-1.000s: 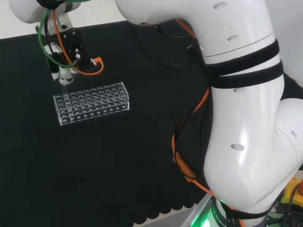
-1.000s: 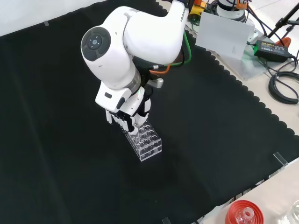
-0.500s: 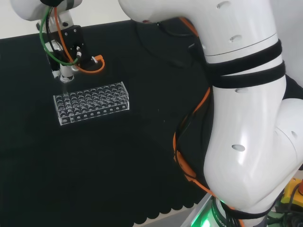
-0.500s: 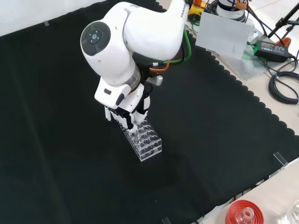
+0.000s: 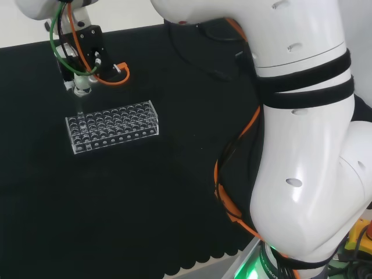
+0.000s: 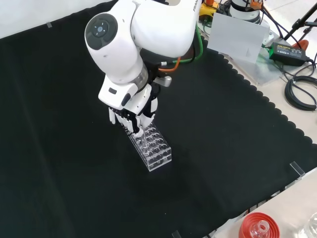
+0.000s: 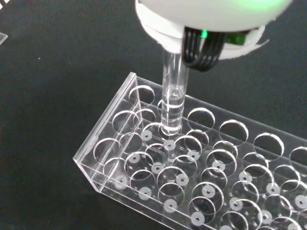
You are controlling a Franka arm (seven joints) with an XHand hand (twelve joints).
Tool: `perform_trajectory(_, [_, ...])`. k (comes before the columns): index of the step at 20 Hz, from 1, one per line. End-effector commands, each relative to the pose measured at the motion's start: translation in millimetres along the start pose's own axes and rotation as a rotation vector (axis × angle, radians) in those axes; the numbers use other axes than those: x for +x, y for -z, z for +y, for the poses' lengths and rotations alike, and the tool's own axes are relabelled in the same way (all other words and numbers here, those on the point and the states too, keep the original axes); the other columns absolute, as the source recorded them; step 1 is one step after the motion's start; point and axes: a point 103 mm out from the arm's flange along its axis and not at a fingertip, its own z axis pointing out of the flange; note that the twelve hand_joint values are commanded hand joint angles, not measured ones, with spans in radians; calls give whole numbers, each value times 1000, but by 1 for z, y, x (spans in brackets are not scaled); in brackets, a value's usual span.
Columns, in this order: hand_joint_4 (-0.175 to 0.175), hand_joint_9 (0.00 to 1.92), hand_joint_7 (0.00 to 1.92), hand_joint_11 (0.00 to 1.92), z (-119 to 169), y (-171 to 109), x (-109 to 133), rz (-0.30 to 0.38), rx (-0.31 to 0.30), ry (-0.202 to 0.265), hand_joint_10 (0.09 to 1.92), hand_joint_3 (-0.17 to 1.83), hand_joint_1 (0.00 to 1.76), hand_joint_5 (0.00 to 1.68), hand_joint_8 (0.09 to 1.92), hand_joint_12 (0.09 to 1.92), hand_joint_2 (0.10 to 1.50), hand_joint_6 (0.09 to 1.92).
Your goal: Pick up the test tube.
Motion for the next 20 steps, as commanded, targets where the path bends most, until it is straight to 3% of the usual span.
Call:
perform_trajectory(1, [-175, 1314, 1384, 978, -3, 7, -2, -11, -5, 4, 535, 610, 1436, 1332, 771, 1178, 644, 278])
perform_trajectory(20, [-175, 1323, 1395, 979, -16, 40, -10, -39, -41, 10, 524, 628, 1437, 1348, 757, 1178, 631, 256])
